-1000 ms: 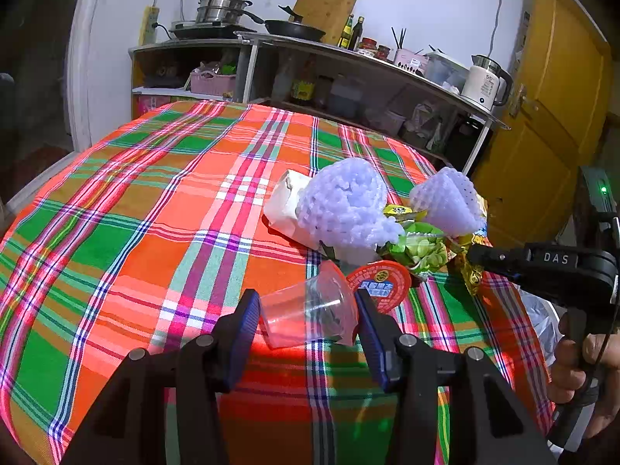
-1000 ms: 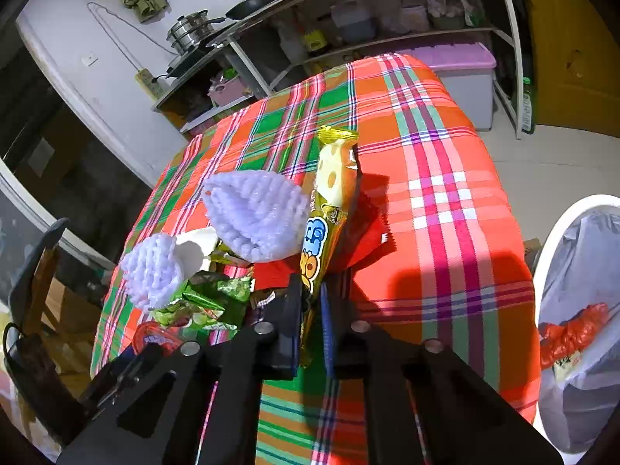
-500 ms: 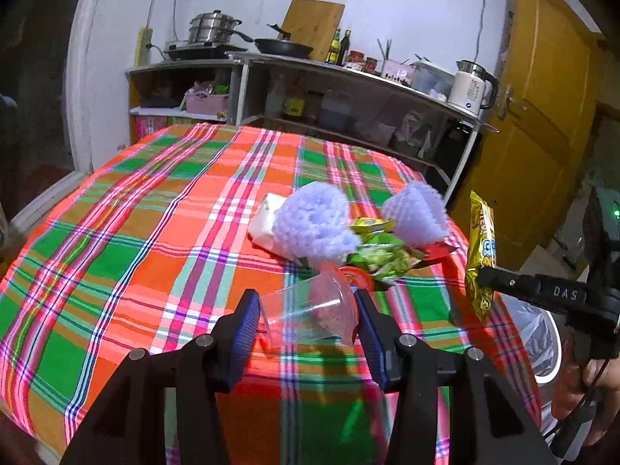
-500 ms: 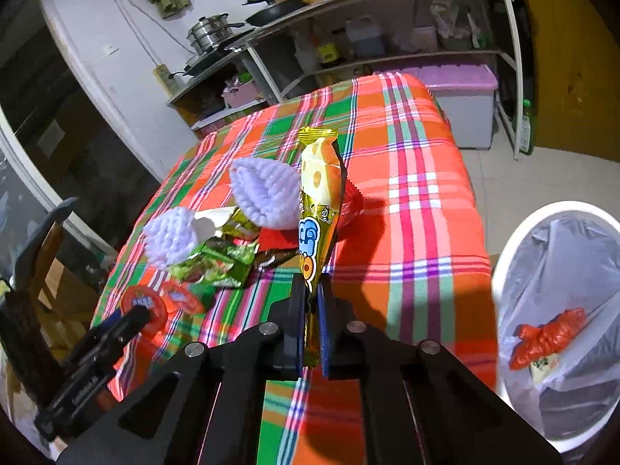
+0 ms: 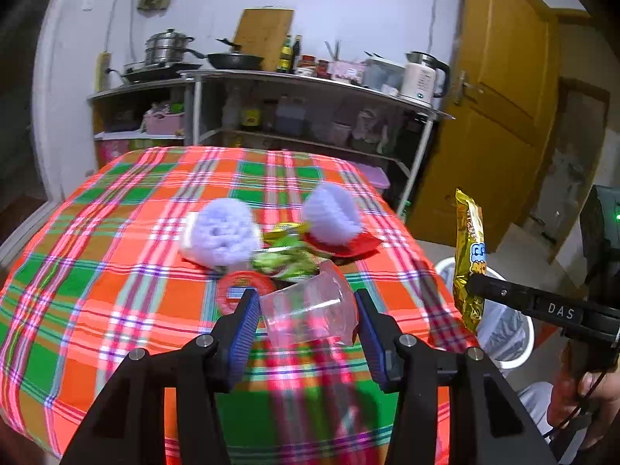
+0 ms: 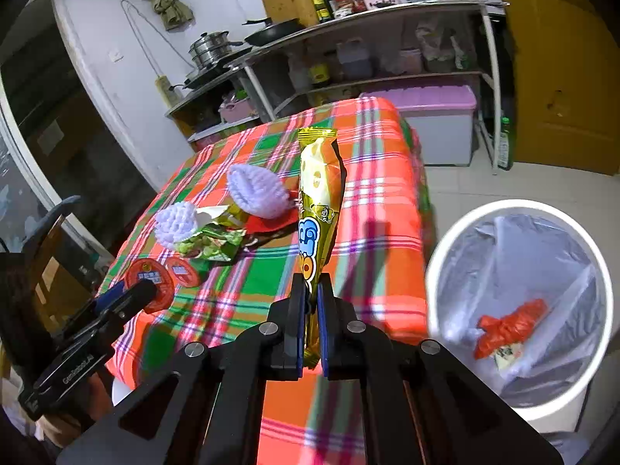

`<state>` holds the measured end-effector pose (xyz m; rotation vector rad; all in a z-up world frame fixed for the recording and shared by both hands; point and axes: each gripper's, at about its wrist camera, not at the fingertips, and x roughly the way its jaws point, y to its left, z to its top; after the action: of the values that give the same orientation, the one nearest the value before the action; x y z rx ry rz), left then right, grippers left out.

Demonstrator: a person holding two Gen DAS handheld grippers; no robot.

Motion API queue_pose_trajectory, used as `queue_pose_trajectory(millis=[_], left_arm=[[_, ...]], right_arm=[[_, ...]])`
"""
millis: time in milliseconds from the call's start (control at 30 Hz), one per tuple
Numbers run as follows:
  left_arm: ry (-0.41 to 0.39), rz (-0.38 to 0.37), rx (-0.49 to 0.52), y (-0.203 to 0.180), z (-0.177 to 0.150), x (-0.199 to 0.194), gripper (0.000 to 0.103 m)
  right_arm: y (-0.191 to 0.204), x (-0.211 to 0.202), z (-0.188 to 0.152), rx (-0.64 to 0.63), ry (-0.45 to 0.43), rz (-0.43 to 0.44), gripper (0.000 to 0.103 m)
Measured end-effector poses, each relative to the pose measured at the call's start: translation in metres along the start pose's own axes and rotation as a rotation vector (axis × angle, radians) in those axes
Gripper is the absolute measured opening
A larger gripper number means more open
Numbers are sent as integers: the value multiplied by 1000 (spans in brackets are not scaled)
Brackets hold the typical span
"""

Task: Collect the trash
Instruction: 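Carry the clear cup and yellow wrapper in both tools over the bin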

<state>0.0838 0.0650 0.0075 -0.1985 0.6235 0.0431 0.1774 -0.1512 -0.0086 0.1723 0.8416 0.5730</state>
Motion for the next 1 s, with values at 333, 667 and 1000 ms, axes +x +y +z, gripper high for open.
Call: queue_pose_trajectory(millis=[333, 667, 1000], left_arm=[[17, -85, 93, -57, 2, 10, 50], [36, -172, 184, -112, 2, 26, 50], [57, -240, 251, -159, 4, 51, 50]], right_arm=[[-39, -39, -9, 54, -60, -68, 6], [-88, -69, -21, 137, -98, -151, 6], [-128, -81, -31, 206, -100, -205, 6]])
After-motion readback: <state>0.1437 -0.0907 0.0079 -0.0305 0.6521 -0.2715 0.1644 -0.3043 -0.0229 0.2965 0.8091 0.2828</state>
